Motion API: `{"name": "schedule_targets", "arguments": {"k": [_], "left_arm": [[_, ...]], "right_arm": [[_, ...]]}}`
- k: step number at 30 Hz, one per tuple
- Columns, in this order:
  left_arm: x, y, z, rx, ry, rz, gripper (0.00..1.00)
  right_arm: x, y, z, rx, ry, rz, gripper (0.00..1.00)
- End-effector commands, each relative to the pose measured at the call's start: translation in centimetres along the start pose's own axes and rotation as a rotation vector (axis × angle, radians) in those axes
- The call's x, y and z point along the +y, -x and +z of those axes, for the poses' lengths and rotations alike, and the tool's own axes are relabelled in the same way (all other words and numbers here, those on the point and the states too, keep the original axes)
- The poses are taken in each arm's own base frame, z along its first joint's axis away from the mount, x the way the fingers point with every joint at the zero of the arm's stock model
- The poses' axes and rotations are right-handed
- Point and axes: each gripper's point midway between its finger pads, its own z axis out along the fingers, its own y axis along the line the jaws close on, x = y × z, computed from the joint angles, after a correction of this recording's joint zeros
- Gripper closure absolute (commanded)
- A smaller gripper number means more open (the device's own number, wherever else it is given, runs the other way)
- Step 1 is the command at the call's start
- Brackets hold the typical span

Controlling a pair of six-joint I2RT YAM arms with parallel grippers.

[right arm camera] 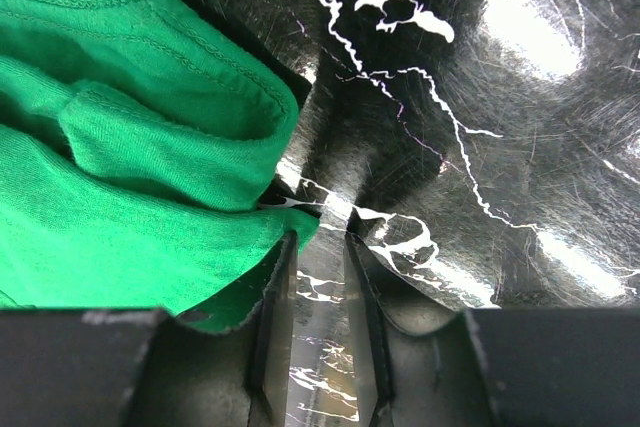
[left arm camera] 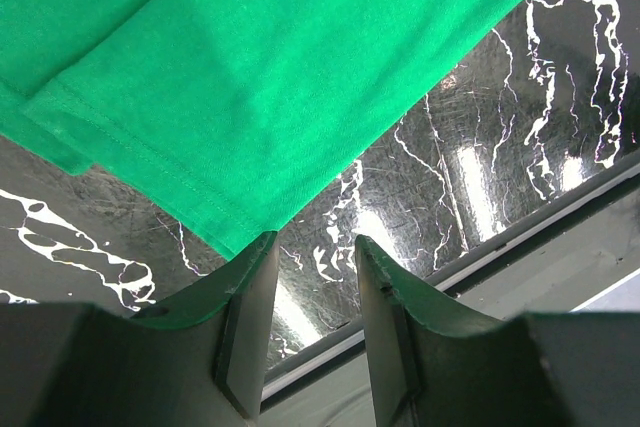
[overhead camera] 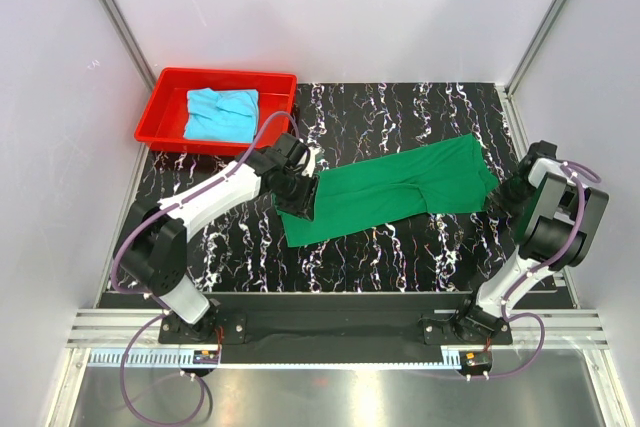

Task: Fold and stack the t-shirts
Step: Fold the tshirt

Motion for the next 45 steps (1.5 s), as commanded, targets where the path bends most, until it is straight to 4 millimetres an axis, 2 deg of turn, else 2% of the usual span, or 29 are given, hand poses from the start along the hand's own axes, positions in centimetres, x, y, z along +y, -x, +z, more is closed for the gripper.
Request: {"name": "schedule_targets", "arguments": {"k": [1, 6, 10, 14, 15, 21, 27, 32, 43, 45], "left_arm": [[-0.9, 1.0, -0.7, -0.03, -0.041, 0.021, 0.59], [-0.8, 1.1, -0.5, -0.027, -0.043, 0.013, 0.59], [-0.7, 1.0, -0.6, -0.026, -0.04, 0.011, 0.59], [-0.5, 0.9, -0.5, -0.023, -0.038, 0.009, 0.59], [-0.4, 0.9, -0.5, -0.022, -0.036, 0.008, 0.59], [-0.6, 1.1, -0.4, -0.029, -0.044, 0.008, 0.59], [0.2, 0.5, 0.7, 0.001, -0.03, -0.002, 0.6], [0.5, 0.1, 1.4, 0.016, -0.03, -0.011, 0.61], [0.5, 0.0, 1.5, 0.022, -0.035, -0.016, 0.61], [0.6, -0.1, 1.6, 0.027, -0.033, -0.021, 0.61]], "right_arm": [[0.1, 1.2, 0.3, -0.067, 0.011, -0.023, 0.68], [0.6, 1.8, 1.0, -0.069, 0.022, -0.022, 0.72], [0.7, 2.3, 1.5, -0.078, 0.019, -0.018, 0.81], [0.9, 2.6, 1.3, -0.081, 0.02, -0.006, 0.99], [0.8, 2.4, 1.1, -0.074, 0.016, -0.004, 1.0], [0.4, 0.8, -1.7, -0.069, 0.017, 0.022, 1.0], [0.9, 0.0, -4.3, -0.056, 0.044, 0.03, 1.0], [2.4, 1.3, -5.9, -0.09, 0.105, 0.025, 1.0], [7.2, 5.2, -6.7, -0.106, 0.223, 0.038, 1.0], [7.8, 5.4, -6.5, -0.095, 0.238, 0.041, 1.0]]}}
